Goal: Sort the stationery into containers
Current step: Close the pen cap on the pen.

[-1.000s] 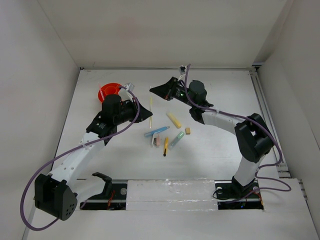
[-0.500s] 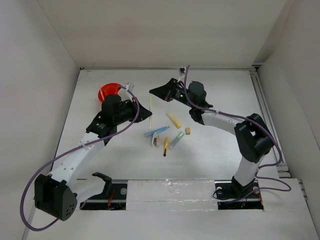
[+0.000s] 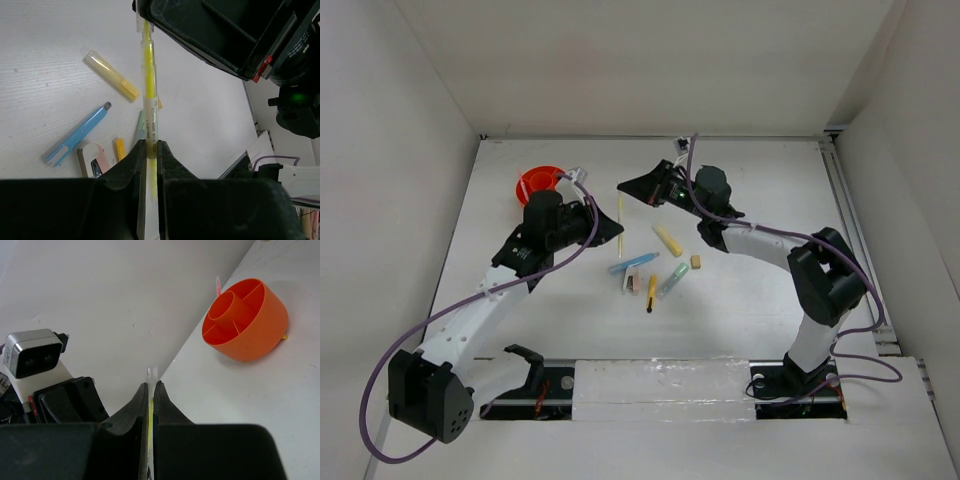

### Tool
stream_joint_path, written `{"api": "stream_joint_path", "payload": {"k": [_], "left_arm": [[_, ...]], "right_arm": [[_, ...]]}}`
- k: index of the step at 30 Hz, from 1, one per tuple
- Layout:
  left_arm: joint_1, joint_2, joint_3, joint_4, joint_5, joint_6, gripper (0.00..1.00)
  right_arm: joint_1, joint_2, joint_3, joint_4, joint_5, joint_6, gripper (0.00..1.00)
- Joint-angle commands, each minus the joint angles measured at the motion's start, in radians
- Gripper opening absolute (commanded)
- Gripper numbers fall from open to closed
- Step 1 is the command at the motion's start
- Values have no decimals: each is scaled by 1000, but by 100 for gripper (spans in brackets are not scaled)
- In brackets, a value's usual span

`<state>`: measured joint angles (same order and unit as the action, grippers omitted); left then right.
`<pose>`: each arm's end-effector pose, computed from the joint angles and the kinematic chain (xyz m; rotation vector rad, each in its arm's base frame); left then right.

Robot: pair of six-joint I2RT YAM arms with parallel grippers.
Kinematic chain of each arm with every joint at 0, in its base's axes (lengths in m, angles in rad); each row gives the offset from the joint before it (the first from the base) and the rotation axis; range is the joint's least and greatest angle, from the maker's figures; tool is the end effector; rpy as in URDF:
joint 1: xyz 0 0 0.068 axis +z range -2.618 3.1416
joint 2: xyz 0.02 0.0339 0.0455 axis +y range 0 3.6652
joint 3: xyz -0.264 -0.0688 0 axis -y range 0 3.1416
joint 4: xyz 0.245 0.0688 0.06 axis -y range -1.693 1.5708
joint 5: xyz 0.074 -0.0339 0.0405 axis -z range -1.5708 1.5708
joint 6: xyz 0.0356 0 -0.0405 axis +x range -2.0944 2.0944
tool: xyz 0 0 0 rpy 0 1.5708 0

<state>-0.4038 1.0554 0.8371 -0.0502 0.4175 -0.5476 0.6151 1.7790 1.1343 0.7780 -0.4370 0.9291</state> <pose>0.2194 -0.1095 0.3205 0.1714 1.9399 -1.0330 0.3276 0.2499 0.2866 -0.1515 1.6501 1.5363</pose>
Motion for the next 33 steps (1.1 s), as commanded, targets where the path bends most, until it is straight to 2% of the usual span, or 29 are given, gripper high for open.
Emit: {"api": "stream_joint_path", "payload": {"k": [1,7,16,19,30,33], "left_arm": [[3,-32,-3,64,-8,2,0],[3,-41,-12,84,-17,-8,0],[3,-121,-32,104,-160,-45,0],[3,-132,-32,151,-207,-66,0],[3,-101,-91,328,-177,-110,0],[-52,-92,-101,358,-255,-101,0]], "right_arm": [[34,-43,-5,60,-26,13,0],[34,-62,-15,40,-26,33,0],[43,-73,-15,18,-35,42,0],[52,-73,-15,7,-35,33,0],[52,-82,-15,16,-35,51,0],[52,-82,-5,17,-46,62,0]]}}
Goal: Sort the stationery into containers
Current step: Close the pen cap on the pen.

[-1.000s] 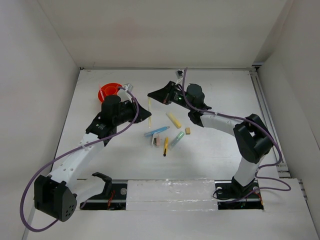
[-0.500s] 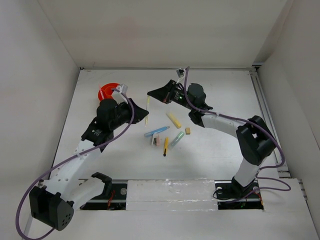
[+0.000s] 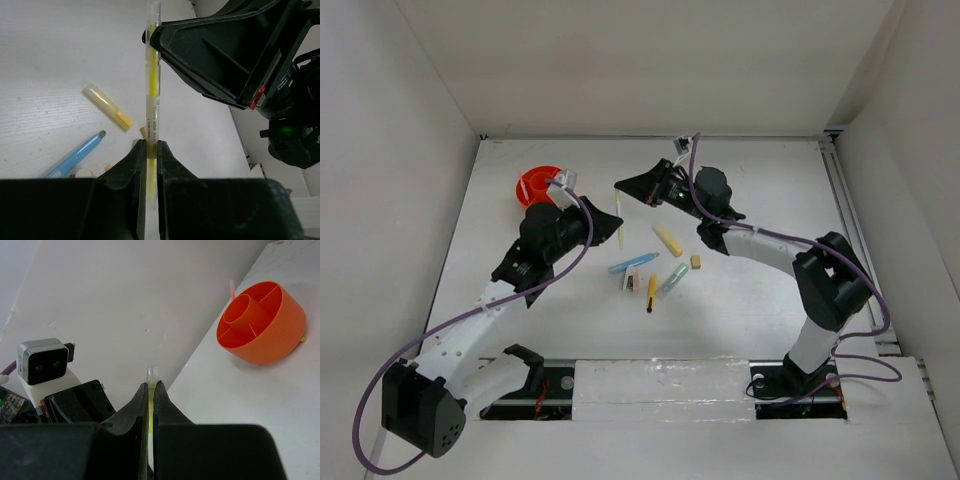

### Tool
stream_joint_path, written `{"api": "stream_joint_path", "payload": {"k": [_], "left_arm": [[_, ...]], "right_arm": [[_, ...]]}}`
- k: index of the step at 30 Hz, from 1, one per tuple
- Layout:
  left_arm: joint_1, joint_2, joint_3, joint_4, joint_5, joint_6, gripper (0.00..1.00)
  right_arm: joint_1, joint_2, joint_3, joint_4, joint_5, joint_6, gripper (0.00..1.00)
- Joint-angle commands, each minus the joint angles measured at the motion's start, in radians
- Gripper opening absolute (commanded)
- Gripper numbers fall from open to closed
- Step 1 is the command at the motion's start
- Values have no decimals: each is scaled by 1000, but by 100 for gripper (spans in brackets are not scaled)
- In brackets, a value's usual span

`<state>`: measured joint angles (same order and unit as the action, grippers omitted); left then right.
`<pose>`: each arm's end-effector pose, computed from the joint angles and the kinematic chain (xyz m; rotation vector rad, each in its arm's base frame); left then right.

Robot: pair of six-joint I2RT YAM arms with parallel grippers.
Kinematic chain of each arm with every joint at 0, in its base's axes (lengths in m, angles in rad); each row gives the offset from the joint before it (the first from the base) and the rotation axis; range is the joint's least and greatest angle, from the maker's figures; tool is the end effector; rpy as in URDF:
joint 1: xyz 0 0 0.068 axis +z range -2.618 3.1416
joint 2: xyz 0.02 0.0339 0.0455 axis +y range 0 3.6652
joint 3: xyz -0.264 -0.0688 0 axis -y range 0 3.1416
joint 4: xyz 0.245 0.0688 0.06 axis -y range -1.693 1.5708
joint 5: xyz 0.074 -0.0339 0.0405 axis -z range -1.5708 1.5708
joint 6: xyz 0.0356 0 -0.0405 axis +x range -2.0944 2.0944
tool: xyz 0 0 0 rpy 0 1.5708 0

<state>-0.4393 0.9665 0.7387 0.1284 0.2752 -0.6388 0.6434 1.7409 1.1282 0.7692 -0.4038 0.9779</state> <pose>0.2040 -0.1066 0.3231 0.0443 1.7752 -1.0281 0.3157 0.2542 0.2985 -0.1113 1.6376 1.5788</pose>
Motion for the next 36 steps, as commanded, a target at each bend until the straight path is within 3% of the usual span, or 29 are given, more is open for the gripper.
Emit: {"api": "stream_joint_path", "payload": {"k": [1,10,19,36], "left_arm": [[-16,-3,-21,197,-123,-10,0],[-16,8,-22,208,-212,17,0],[-16,-2,-13,208,-306,27,0],[-16,26,13,280,-277,65,0]], "right_arm": [[24,-44,1,34,-92,13,0],[24,-44,10,21,-138,32,0],[33,-72,58,-221,-118,-114,0],[52,-60,45,-252,-128,-159,0]]}}
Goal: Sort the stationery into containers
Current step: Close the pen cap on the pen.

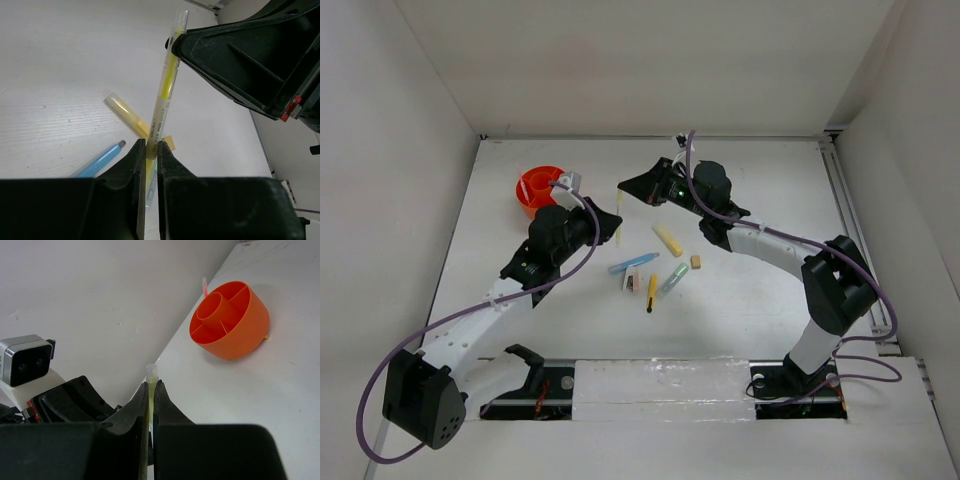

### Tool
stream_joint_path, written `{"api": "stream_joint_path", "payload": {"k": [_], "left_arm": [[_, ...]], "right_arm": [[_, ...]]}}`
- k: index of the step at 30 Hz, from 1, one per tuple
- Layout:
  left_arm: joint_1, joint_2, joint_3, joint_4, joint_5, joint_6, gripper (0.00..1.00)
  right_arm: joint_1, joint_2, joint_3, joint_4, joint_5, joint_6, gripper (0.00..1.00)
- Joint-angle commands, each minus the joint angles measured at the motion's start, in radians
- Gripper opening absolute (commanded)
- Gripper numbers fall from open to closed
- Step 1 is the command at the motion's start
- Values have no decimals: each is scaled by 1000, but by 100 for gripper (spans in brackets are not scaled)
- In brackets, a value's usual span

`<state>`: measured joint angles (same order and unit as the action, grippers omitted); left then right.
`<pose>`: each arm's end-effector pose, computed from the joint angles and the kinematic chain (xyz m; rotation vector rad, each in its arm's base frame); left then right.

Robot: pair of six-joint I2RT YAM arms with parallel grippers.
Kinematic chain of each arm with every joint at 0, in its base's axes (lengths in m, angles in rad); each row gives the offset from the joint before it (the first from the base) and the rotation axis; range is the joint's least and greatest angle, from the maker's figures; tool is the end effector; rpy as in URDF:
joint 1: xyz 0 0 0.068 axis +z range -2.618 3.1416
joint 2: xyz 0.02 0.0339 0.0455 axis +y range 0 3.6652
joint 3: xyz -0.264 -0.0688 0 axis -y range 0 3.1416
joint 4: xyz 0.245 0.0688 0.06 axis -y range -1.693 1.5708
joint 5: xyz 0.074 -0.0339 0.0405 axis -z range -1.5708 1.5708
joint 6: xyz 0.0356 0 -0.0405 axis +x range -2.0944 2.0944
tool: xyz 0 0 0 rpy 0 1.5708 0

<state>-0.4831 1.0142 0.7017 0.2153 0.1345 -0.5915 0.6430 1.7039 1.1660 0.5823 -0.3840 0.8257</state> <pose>0.2111 -0.1161 0.3088 0.0120 1.7520 -0.9132 0.3146 0.2524 0.3059 -0.1875 1.7110 1.4250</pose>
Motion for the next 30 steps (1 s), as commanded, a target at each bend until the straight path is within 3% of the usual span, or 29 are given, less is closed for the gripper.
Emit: {"api": "stream_joint_path", "payload": {"k": [1,18,23,30], "left_arm": [[28,-22,50,193,-136,18,0],[28,-32,41,211,-96,31,0],[28,-43,-13,275,-59,41,0],[28,-74,-62,318,-44,41,0]], "right_arm": [[52,-14,8,-65,-148,-7,0],[72,-13,8,-49,-148,-16,0],[63,-4,17,85,-207,41,19],[54,-13,66,146,-207,84,36]]}}
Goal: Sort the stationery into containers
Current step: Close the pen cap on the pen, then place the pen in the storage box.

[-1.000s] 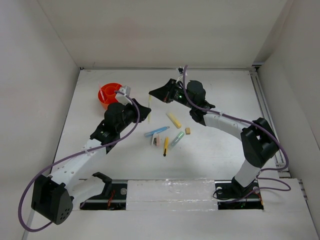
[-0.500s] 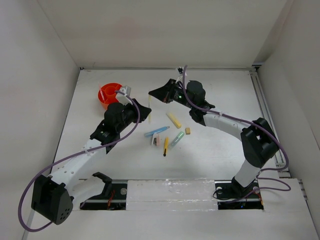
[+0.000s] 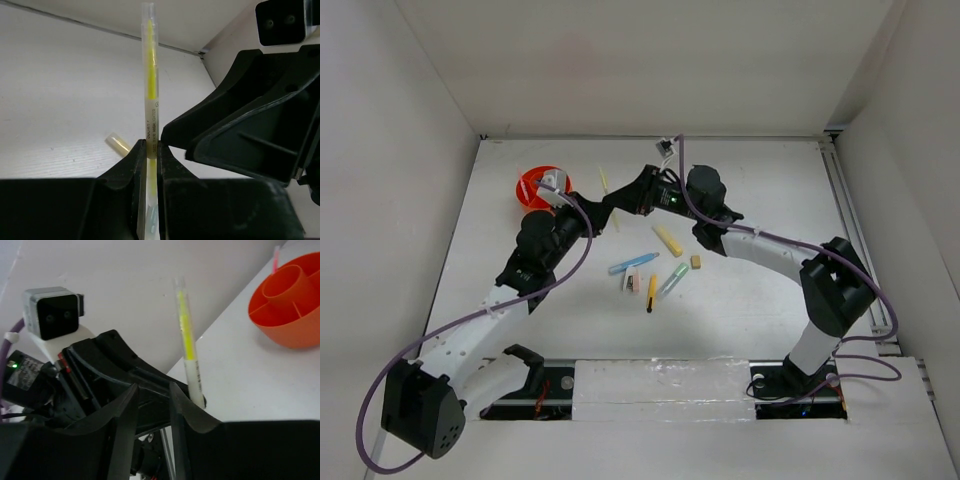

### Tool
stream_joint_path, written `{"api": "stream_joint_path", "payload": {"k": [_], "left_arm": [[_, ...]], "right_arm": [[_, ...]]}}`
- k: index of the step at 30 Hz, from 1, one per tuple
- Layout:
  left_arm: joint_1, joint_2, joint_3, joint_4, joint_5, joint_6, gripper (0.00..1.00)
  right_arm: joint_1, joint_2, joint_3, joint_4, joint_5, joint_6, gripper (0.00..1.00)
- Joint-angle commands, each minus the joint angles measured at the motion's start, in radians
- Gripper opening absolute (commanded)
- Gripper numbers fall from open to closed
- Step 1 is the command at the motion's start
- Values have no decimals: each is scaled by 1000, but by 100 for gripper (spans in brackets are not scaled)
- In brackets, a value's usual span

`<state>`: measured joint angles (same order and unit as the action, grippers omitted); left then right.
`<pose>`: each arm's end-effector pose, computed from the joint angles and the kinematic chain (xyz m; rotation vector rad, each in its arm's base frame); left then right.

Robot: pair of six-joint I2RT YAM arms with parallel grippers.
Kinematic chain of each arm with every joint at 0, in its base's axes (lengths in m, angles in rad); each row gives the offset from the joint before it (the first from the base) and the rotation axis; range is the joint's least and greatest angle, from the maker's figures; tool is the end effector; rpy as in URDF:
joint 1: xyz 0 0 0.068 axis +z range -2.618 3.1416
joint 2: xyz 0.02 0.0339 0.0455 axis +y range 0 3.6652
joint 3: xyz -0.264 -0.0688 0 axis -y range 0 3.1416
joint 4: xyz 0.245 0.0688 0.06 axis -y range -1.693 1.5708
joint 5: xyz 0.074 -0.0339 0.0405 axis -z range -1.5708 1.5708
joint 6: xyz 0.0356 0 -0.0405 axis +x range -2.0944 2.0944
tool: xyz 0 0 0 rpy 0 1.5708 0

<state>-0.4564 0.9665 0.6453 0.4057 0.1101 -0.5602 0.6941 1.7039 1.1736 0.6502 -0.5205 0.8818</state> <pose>0.2051 -0.1051 0.3196 0.0124 1.5536 -0.8961 0.2968 0.2700 0.3156 -0.3346 1.6690 1.6095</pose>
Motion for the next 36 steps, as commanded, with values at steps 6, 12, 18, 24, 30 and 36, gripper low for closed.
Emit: {"api": "stream_joint_path", "payload": {"k": [6,12,18,24,30,36], "left_arm": [[1,5,-27,137,-73,9,0],[1,26,-26,125,-286,42,0],[212,95,22,163,-276,63,0],[367,274,197,46,-314,127,0],[367,391,387,-63,-334,322,0],[386,426,387,-76,-348,437,0]], "right_arm": [[-21,-33,69,115,-79,46,54],[-129,-82,3,124,-92,-7,65],[-228,-119,-97,124,-110,-193,67],[-262,-110,-152,114,-212,-325,67],[-262,-69,-161,166,-294,-348,67],[-262,-81,-141,166,-360,-366,67]]}}
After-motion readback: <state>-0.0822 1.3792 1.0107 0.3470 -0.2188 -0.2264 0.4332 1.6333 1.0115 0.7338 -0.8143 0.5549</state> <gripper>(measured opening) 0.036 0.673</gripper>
